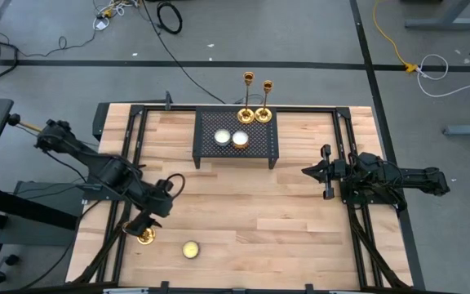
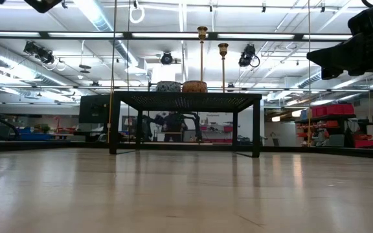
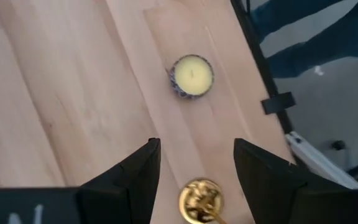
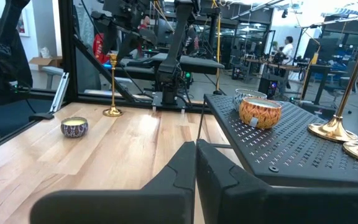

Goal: Pick & Place candle stick holders
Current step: Put the gold candle holder on the shelf

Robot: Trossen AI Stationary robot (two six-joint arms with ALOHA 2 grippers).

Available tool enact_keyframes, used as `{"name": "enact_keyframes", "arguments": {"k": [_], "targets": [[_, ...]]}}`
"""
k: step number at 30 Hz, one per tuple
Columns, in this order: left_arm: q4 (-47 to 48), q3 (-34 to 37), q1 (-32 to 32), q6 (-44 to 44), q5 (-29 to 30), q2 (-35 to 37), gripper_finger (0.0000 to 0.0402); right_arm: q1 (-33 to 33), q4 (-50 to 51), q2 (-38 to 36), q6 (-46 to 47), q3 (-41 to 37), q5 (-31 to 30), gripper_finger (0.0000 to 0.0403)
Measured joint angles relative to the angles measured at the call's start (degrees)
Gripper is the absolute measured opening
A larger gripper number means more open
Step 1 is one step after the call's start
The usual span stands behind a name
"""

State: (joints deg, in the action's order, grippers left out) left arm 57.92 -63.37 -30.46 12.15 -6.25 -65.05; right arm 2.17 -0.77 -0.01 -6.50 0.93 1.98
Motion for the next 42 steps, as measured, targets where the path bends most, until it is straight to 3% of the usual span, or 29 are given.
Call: {"name": "enact_keyframes", "arguments": {"k": [11, 26, 31, 37, 42], "targets": [[-0.11, 0.00, -1.99, -1.45, 0.86, -1.35, 0.0208, 0.00, 0.02, 0.00, 0.00, 0.00, 0.00, 0.0013], [6.70, 0.00, -8.20, 5.30, -9.60, -0.73, 0.0208, 0.00, 0.00, 0.00, 0.00, 0.00, 0.00, 0.0013], [10.69, -0.44, -9.12, 4.22, -7.19, 0.09, 0.0208, -0.01, 0.00, 0.00, 0.00, 0.00, 0.00, 0.0013], [13.82, -6.00, -11.41, -2.36, -0.83, 0.23, 0.0208, -0.01, 0.00, 0.00, 0.00, 0.00, 0.00, 0.0013], [13.70, -9.69, -15.15, -3.79, -0.36, 0.23, 0.0208, 0.00, 0.00, 0.00, 0.00, 0.00, 0.00, 0.0013]]}}
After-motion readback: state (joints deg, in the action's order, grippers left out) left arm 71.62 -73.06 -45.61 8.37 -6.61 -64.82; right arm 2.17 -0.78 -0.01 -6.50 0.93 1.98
